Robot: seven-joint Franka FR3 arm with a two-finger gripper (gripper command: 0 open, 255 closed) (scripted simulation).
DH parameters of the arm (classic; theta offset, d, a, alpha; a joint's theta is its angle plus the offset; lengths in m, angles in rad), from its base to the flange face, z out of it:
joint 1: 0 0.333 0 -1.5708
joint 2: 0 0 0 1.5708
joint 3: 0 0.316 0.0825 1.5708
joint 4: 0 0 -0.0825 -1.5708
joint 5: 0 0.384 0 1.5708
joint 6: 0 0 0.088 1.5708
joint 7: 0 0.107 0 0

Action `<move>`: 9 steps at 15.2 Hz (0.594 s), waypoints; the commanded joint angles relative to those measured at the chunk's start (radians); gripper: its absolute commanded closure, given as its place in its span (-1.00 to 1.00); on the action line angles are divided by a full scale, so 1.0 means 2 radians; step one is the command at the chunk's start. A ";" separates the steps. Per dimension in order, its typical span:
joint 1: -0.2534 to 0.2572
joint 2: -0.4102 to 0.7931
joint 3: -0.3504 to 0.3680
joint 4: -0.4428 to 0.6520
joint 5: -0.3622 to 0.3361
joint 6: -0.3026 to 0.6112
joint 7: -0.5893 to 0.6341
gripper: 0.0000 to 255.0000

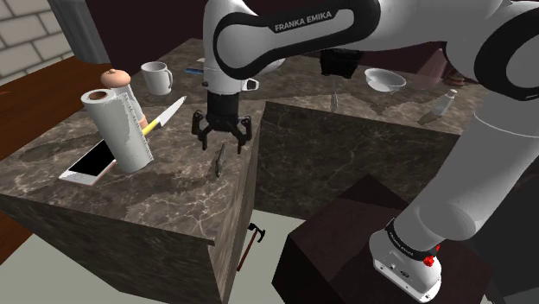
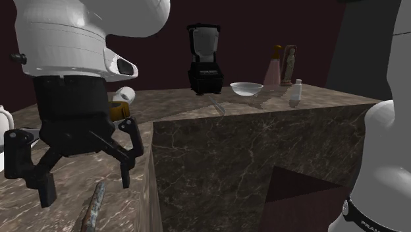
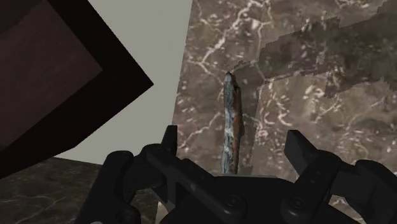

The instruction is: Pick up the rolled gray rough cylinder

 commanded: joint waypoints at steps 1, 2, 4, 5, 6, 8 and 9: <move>0.004 0.019 -0.001 0.012 -0.008 0.008 0.014 -1.00; 0.005 0.021 -0.002 0.007 -0.008 0.014 0.013 -1.00; 0.006 0.025 -0.002 -0.001 -0.010 0.027 0.011 -1.00; 0.006 0.028 -0.002 -0.006 -0.010 0.033 0.011 -1.00; 0.007 0.030 -0.003 -0.010 -0.011 0.039 0.010 -1.00; 0.007 0.034 -0.003 -0.016 -0.013 0.048 0.009 -1.00; 0.007 0.034 -0.003 -0.016 -0.013 0.048 0.009 -1.00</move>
